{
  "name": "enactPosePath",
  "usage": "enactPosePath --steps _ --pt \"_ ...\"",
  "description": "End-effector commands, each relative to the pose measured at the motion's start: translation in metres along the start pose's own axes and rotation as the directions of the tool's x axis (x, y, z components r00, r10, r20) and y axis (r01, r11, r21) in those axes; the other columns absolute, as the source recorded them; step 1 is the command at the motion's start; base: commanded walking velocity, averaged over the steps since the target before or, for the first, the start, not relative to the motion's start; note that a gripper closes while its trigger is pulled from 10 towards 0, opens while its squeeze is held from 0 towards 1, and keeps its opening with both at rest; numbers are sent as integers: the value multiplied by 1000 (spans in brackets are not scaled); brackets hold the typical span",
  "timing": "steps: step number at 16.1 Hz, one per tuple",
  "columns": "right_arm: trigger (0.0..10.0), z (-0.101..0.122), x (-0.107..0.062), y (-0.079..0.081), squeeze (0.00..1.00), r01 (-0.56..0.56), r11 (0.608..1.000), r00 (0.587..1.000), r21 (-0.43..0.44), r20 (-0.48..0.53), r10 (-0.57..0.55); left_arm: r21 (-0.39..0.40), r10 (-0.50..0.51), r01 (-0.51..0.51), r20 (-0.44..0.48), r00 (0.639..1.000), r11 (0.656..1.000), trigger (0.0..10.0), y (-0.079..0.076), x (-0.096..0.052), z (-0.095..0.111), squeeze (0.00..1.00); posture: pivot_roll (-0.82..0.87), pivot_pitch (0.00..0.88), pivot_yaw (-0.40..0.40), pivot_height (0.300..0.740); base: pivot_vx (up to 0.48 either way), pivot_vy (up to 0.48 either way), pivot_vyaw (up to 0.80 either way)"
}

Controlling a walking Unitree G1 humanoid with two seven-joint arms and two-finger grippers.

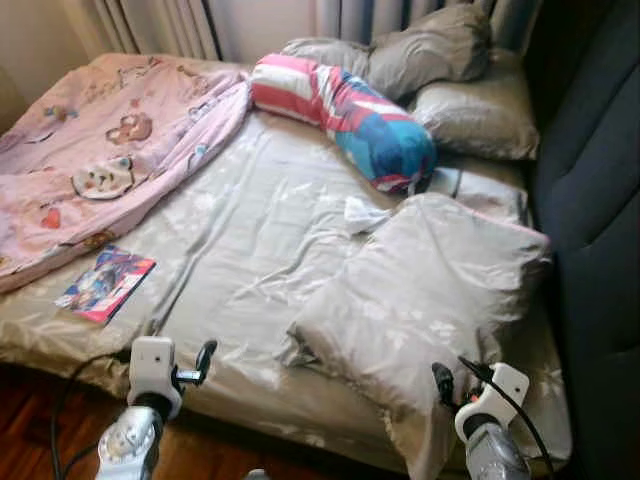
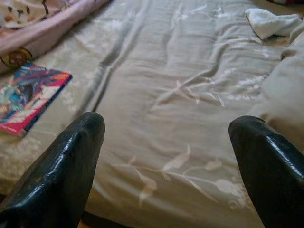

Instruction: Clean up the room

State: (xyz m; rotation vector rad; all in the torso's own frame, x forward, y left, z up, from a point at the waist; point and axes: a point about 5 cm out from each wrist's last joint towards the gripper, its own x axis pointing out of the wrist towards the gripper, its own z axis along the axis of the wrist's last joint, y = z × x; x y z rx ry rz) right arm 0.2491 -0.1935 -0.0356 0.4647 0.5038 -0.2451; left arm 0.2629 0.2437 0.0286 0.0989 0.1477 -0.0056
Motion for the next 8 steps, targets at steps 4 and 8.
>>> enactPosePath --steps 4,8 --pt "10000 0 2 2 0 -5 1000 1000 -14 -18 4 19 -51 49 106 993 999 10000 -5 17 34 0 163 263 44 705 0 0 0" --pt "10000 1 3 4 0 8 1000 1000 -2 -9 -8 42 -73 68 157 985 997 10000 4 9 52 0 195 336 69 705 0 0 0"
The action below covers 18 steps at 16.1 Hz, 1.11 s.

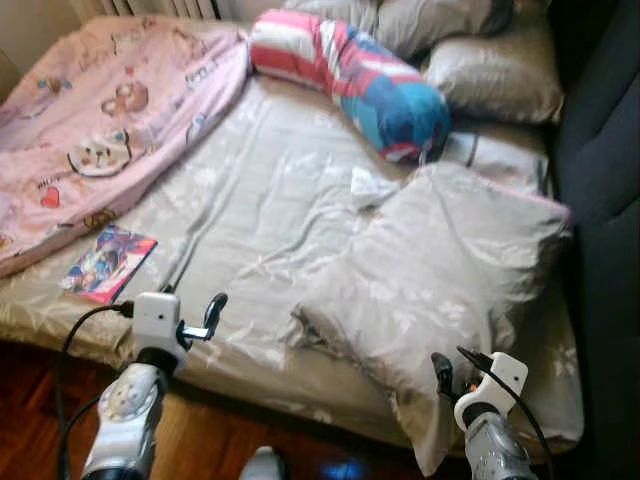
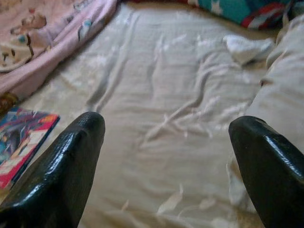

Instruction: Clean up the room

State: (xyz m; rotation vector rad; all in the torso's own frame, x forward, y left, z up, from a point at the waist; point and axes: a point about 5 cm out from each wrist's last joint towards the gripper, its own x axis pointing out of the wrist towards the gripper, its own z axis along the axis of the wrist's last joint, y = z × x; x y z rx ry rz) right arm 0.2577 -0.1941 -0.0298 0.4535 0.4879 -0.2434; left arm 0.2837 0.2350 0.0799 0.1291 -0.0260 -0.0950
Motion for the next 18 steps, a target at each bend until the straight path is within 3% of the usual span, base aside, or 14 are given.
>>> enactPosePath --steps 1,6,10,11,18 --pt "10000 -8 -2 0 0 10 1000 1000 13 -28 -10 6 8 -8 -14 1000 1000 10000 9 -7 1 0 202 342 72 705 0 0 0" --pt "10000 -22 -5 6 0 8 999 997 45 -72 -5 29 -14 14 14 1000 999 10000 15 -14 26 0 238 388 110 705 0 0 0" --pt "10000 -31 -10 1 0 37 997 996 71 -86 -31 34 -46 46 3 999 998 10000 12 -19 34 0 246 410 132 705 0 0 0" --pt "0 -33 -11 0 0 46 997 995 67 -92 -40 33 -42 42 -2 999 999 10000 13 -18 37 0 246 413 130 705 0 0 0" --pt "0 -31 -11 -2 0 44 997 996 61 -81 -39 29 -66 66 3 998 997 10000 3 -16 45 0 234 408 129 705 0 0 0"
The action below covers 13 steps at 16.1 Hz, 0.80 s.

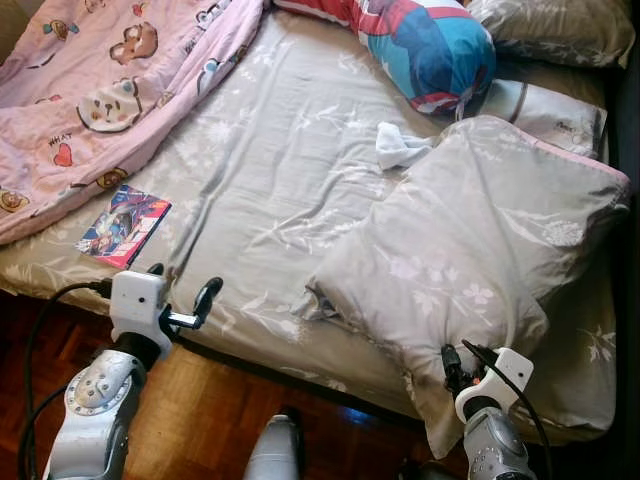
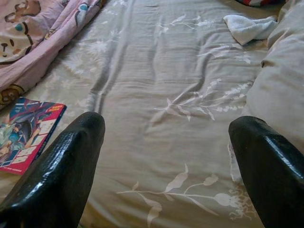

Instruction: Clean up the room

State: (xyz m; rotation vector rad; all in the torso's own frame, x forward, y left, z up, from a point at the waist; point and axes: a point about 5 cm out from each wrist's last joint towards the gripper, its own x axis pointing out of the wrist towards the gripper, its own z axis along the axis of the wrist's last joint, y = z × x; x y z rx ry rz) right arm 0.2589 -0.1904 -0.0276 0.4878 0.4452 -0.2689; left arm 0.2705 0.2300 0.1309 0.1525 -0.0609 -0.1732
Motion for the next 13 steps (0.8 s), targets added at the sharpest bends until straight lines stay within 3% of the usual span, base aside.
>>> enactPosePath --steps 1,13 --pt "0 -31 -12 -8 0 37 999 992 16 -119 -35 5 10 -9 -38 999 1000 10000 1 -5 -5 0 233 405 128 705 0 0 0" --pt "0 -33 -13 -8 0 45 999 992 -11 -118 -46 24 4 -3 -52 999 1000 10000 1 -4 -5 0 228 403 138 705 0 0 0"
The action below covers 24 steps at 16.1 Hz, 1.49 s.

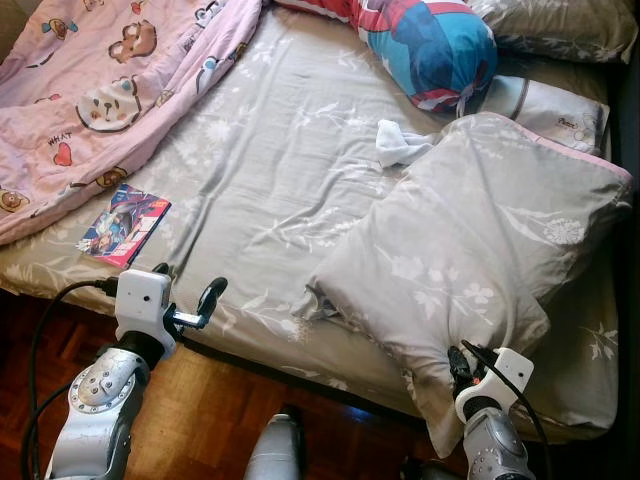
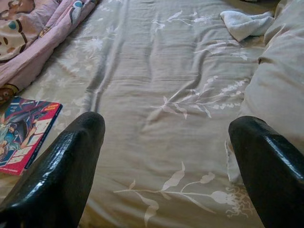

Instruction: Clean up the room

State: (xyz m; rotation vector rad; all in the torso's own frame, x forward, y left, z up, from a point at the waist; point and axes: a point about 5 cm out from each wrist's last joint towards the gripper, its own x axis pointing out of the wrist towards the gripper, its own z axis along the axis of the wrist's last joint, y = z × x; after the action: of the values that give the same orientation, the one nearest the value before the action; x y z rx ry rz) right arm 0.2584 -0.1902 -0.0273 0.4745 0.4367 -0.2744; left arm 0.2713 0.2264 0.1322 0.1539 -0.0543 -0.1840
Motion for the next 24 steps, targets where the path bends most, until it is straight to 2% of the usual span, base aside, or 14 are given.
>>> enactPosePath --steps 1,6,10,13,15,19,20,21,23,24 --pt "0 -32 -13 -8 0 40 999 991 -1 -129 -40 23 16 -15 -47 999 1000 10000 5 -5 -7 0 228 400 138 705 0 0 0" --pt "0 -23 -9 -12 0 89 996 991 -18 -96 -90 33 16 -15 -47 999 999 10000 6 0 -8 0 219 385 143 705 0 0 0" --pt "0 -6 -4 -21 0 137 990 989 -22 -47 -138 31 23 -21 -42 999 999 10000 7 4 -9 0 204 361 133 705 0 0 0" --pt "0 22 2 -35 0 218 975 976 -54 36 -216 27 29 -28 -38 999 999 10000 6 10 -10 0 185 337 128 705 0 0 0" --pt "0 52 4 -52 0 290 956 949 -41 138 -282 26 35 -34 -35 999 999 10000 7 13 -12 0 175 325 126 705 0 0 0" --pt "0 88 2 -72 0 392 917 895 -69 259 -363 26 39 -38 -32 999 999 10000 8 17 -14 0 155 308 124 705 0 0 0" --pt "2784 98 0 -79 0 428 901 872 -75 294 -390 25 40 -40 -31 999 999 10000 8 17 -14 0 152 307 124 705 0 0 0" --pt "10000 110 -3 -86 0 472 872 847 -128 342 -408 24 40 -40 -30 999 999 10000 8 18 -15 0 145 305 125 705 0 0 0" --pt "10000 123 -8 -95 0 540 824 800 -174 410 -438 23 37 -37 -28 999 999 10000 7 19 -15 0 140 304 129 705 0 0 0" --pt "10000 131 -13 -103 0 578 800 767 -159 439 -467 23 36 -35 -27 999 999 10000 7 20 -15 0 139 302 131 705 0 0 0"
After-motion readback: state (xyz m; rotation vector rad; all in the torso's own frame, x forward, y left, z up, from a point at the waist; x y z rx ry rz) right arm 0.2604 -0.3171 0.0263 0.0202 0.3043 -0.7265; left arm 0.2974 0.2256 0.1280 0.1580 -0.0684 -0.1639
